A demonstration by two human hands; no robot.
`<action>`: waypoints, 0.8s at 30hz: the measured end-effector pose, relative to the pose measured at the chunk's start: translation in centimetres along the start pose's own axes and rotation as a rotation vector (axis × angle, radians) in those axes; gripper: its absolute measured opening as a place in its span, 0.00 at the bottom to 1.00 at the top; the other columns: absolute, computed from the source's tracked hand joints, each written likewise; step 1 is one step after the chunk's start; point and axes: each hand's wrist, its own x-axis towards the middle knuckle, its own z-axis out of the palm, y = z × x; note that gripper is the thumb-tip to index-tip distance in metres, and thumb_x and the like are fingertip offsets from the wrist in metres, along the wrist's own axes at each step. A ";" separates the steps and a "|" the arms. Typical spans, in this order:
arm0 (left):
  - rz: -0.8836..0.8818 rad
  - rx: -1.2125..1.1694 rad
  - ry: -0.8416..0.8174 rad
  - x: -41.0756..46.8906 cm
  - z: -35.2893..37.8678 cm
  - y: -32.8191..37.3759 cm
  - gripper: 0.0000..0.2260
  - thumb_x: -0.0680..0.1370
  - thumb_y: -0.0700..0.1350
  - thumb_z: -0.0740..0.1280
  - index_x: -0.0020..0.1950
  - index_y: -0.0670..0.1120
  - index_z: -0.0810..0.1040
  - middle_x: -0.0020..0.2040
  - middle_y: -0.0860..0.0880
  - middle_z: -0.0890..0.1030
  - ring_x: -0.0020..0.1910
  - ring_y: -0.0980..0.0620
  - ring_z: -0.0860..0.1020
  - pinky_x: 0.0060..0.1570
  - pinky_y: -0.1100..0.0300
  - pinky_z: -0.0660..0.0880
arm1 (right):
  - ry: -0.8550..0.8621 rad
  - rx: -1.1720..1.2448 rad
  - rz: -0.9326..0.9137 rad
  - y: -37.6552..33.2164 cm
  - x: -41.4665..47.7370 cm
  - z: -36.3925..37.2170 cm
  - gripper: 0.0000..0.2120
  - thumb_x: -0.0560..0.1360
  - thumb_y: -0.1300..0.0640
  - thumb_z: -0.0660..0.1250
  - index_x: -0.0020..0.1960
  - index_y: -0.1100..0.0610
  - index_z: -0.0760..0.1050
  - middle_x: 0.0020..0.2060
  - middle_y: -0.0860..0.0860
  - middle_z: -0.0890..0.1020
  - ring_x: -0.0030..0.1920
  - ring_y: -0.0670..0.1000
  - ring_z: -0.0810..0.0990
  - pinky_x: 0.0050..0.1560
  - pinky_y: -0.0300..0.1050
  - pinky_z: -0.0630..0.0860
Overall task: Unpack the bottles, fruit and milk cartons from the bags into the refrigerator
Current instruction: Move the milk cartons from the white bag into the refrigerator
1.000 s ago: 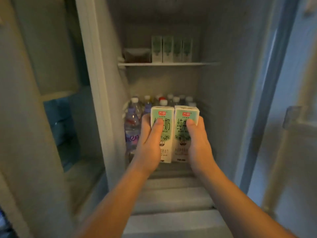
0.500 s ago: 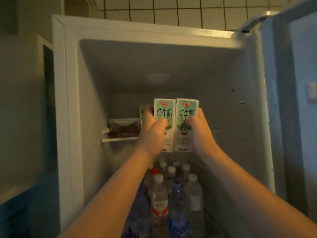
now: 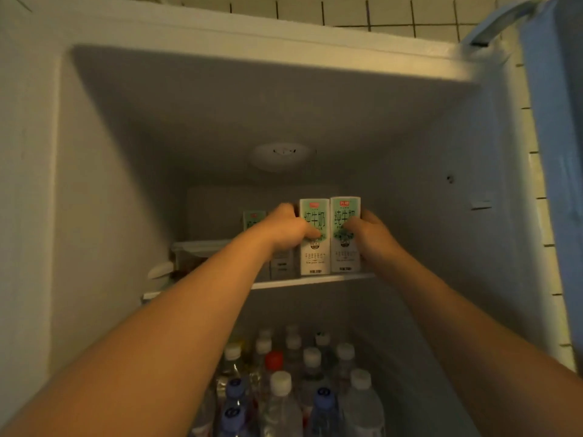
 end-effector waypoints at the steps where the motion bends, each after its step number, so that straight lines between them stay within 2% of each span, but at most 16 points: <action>1: -0.001 0.037 -0.012 0.7 -0.1 -0.4 0.10 0.77 0.38 0.71 0.57 0.47 0.77 0.58 0.45 0.83 0.57 0.46 0.81 0.61 0.46 0.78 | -0.030 -0.036 0.026 0.4 0.6 -0.3 0.11 0.81 0.62 0.58 0.61 0.52 0.71 0.58 0.56 0.81 0.53 0.56 0.82 0.55 0.59 0.79; 2: 0.009 0.074 -0.030 1.4 -0.2 -0.8 0.10 0.76 0.39 0.72 0.54 0.49 0.77 0.57 0.47 0.83 0.57 0.47 0.82 0.60 0.48 0.78 | -0.079 -0.098 0.042 0.6 1.0 -0.7 0.12 0.80 0.63 0.60 0.61 0.52 0.71 0.58 0.55 0.81 0.56 0.57 0.82 0.58 0.61 0.78; 4: 0.062 0.152 -0.073 2.5 -0.6 -1.1 0.12 0.75 0.39 0.73 0.50 0.53 0.76 0.52 0.52 0.83 0.54 0.50 0.82 0.54 0.54 0.79 | -0.196 -0.255 0.065 0.5 1.9 -1.6 0.16 0.78 0.67 0.64 0.61 0.51 0.72 0.57 0.52 0.81 0.58 0.56 0.81 0.61 0.59 0.78; 6: 0.117 0.243 -0.070 3.5 -0.8 -0.9 0.16 0.73 0.39 0.76 0.54 0.52 0.74 0.50 0.54 0.80 0.48 0.56 0.80 0.43 0.64 0.77 | -0.262 -0.401 0.103 0.4 3.1 -2.2 0.17 0.75 0.70 0.67 0.54 0.50 0.74 0.56 0.52 0.82 0.58 0.55 0.81 0.62 0.58 0.77; 7: 0.135 0.293 -0.056 4.1 -0.7 -0.9 0.22 0.71 0.39 0.77 0.60 0.51 0.72 0.51 0.53 0.80 0.47 0.57 0.79 0.40 0.65 0.76 | -0.262 -0.457 0.129 0.5 3.8 -2.3 0.17 0.74 0.70 0.68 0.51 0.48 0.74 0.57 0.52 0.83 0.59 0.55 0.81 0.63 0.59 0.76; 9: 0.130 0.392 -0.033 5.6 -0.6 -0.9 0.33 0.69 0.41 0.79 0.68 0.50 0.67 0.56 0.50 0.80 0.51 0.52 0.80 0.46 0.55 0.81 | -0.247 -0.527 0.177 0.9 5.2 -2.1 0.15 0.74 0.69 0.69 0.48 0.48 0.75 0.55 0.53 0.84 0.56 0.56 0.82 0.60 0.60 0.78; 11: 0.124 0.529 0.005 6.9 -0.2 -1.0 0.35 0.67 0.46 0.81 0.68 0.52 0.67 0.58 0.50 0.80 0.55 0.49 0.79 0.54 0.47 0.80 | -0.243 -0.556 0.220 1.4 6.5 -1.7 0.13 0.76 0.68 0.68 0.49 0.50 0.75 0.52 0.53 0.84 0.52 0.56 0.83 0.56 0.59 0.81; 14: 0.161 0.755 0.079 8.3 0.2 -1.4 0.34 0.66 0.54 0.80 0.69 0.53 0.69 0.62 0.50 0.76 0.63 0.46 0.73 0.63 0.49 0.72 | -0.234 -0.577 0.266 2.4 8.4 -1.2 0.13 0.77 0.68 0.67 0.57 0.54 0.76 0.53 0.55 0.84 0.52 0.57 0.84 0.55 0.60 0.81; 17: 0.209 0.929 0.128 9.6 0.7 -2.0 0.34 0.69 0.58 0.77 0.71 0.51 0.68 0.67 0.48 0.72 0.68 0.44 0.65 0.66 0.49 0.63 | -0.228 -0.631 0.304 3.3 10.1 -0.5 0.14 0.77 0.67 0.67 0.61 0.57 0.75 0.54 0.57 0.84 0.53 0.59 0.84 0.54 0.62 0.81; 22: 0.168 1.091 0.156 11.6 0.3 -3.3 0.35 0.71 0.60 0.73 0.73 0.49 0.65 0.70 0.46 0.70 0.71 0.43 0.62 0.69 0.47 0.59 | -0.293 -0.734 0.350 3.1 12.3 1.3 0.17 0.76 0.66 0.69 0.64 0.63 0.74 0.54 0.60 0.83 0.52 0.59 0.84 0.55 0.62 0.80; 24: 0.144 1.137 0.179 12.1 0.6 -3.5 0.36 0.71 0.59 0.73 0.74 0.48 0.64 0.71 0.45 0.68 0.71 0.42 0.61 0.69 0.46 0.59 | -0.308 -0.763 0.367 2.8 12.8 1.8 0.17 0.77 0.66 0.69 0.65 0.64 0.73 0.51 0.60 0.83 0.47 0.58 0.84 0.55 0.61 0.80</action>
